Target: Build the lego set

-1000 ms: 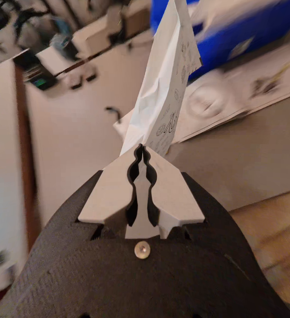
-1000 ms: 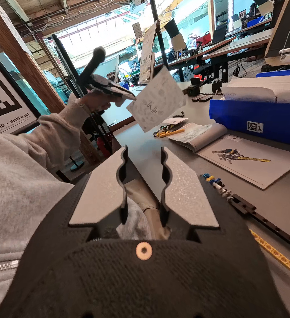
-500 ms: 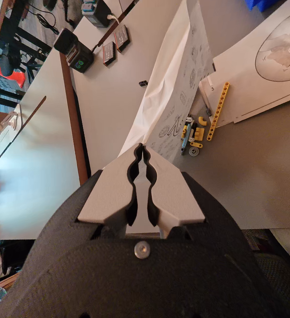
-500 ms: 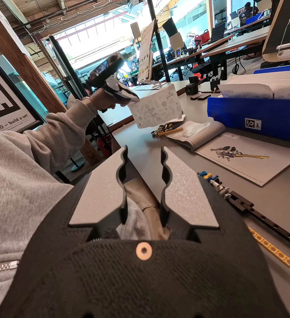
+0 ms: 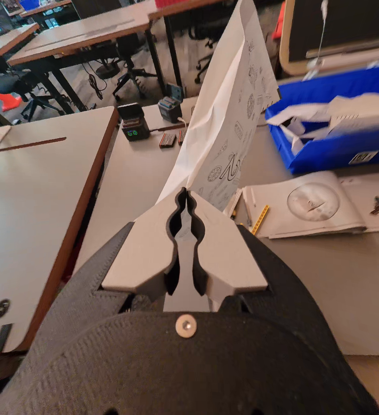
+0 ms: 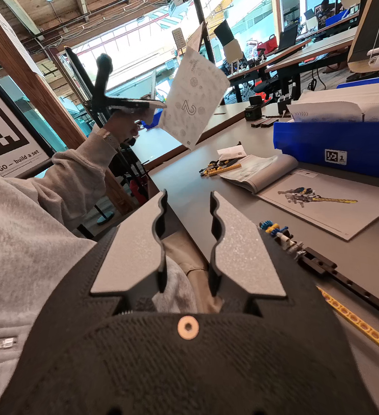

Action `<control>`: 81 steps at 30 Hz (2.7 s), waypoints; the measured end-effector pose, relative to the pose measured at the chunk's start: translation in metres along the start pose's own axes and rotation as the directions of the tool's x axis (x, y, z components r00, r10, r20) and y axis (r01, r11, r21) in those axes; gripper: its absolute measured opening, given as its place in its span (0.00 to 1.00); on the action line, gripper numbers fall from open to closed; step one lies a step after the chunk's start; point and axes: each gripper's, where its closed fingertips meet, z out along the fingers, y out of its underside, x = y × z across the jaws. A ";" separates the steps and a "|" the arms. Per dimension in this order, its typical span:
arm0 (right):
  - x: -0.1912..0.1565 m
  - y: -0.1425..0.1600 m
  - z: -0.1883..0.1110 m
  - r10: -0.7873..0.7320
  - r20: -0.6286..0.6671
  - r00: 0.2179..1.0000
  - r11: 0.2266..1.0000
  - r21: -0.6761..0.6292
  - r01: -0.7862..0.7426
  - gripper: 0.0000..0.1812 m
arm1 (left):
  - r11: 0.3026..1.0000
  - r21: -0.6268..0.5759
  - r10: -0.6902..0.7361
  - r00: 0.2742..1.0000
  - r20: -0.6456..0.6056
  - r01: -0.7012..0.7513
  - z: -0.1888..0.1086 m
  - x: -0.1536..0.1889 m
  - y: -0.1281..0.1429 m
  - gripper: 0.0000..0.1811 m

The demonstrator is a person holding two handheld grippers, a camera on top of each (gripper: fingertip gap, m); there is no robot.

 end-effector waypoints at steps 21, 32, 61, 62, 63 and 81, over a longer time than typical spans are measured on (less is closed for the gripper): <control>0.019 0.025 0.018 0.030 0.015 0.999 0.999 0.018 -0.030 0.16 | 0.455 0.165 -0.767 0.480 -0.426 0.875 0.003 -0.071 0.041 0.00; 0.022 0.052 0.034 0.028 0.019 0.999 0.998 -0.055 -0.027 0.16 | 0.307 0.063 -0.905 0.312 -0.288 0.950 0.107 -0.130 0.091 0.00; 0.020 0.098 0.111 -0.032 0.106 0.994 0.986 -0.160 0.048 0.13 | 0.845 -0.378 -0.505 0.797 -0.331 0.378 0.171 0.060 0.132 0.44; 0.021 0.098 0.111 -0.034 0.101 0.994 0.986 -0.158 0.050 0.13 | 0.833 -0.386 -0.526 0.782 -0.334 0.396 0.175 0.060 0.132 0.42; 0.022 0.098 0.112 -0.034 0.098 0.995 0.986 -0.157 0.049 0.13 | 0.825 -0.389 -0.541 0.772 -0.334 0.410 0.179 0.060 0.131 0.39; 0.024 0.102 0.110 -0.014 0.102 0.995 0.983 -0.181 0.033 0.13 | 0.636 -0.109 -0.622 0.424 -0.658 0.764 0.129 0.022 0.051 0.00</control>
